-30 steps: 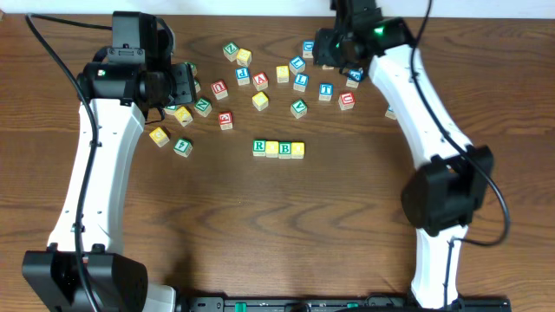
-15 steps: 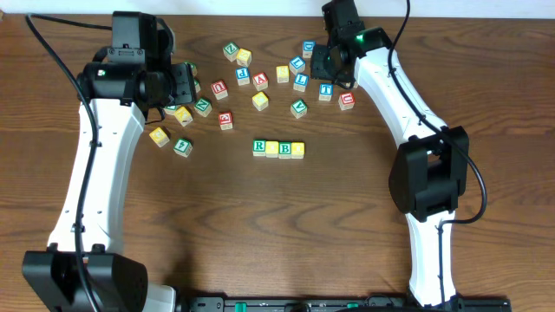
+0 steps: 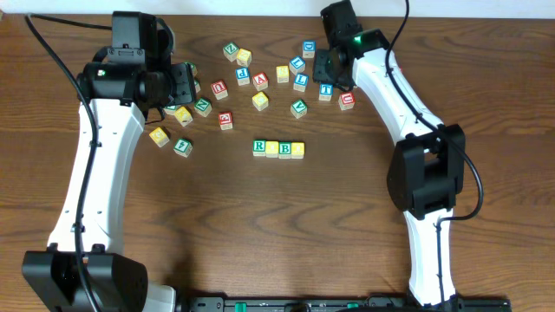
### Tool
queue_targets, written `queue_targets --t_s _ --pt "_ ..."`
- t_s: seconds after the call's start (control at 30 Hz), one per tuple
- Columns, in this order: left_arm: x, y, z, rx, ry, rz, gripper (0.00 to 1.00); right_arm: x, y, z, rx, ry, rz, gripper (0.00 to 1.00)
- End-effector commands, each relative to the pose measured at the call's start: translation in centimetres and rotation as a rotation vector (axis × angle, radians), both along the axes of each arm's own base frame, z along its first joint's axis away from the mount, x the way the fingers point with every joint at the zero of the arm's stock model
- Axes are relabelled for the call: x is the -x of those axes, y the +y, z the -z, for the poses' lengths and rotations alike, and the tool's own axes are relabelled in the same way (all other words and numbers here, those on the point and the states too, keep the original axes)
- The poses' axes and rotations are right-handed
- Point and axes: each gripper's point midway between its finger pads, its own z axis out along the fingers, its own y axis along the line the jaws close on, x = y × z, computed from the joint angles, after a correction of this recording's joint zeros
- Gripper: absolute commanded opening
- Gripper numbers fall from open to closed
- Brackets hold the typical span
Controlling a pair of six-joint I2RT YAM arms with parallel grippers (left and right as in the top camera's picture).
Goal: Spell out ROBOT
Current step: 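Raise the right gripper and move it over the upper-right cluster, then lower the right gripper onto the blue T block and close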
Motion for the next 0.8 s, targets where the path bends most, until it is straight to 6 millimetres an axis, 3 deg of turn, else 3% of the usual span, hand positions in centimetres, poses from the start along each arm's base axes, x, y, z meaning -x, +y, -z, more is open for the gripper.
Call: queue_targets --t_s 0.0,0.77 --pt "-0.4 0.4 -0.1 -0.011 -0.007 -0.006 0.57 -0.2 0.2 0.6 0.012 0.003 0.016 0.46" --pt "-0.4 0.4 -0.1 -0.011 -0.006 -0.006 0.57 -0.4 0.1 4.3 0.032 -0.028 0.038 0.43"
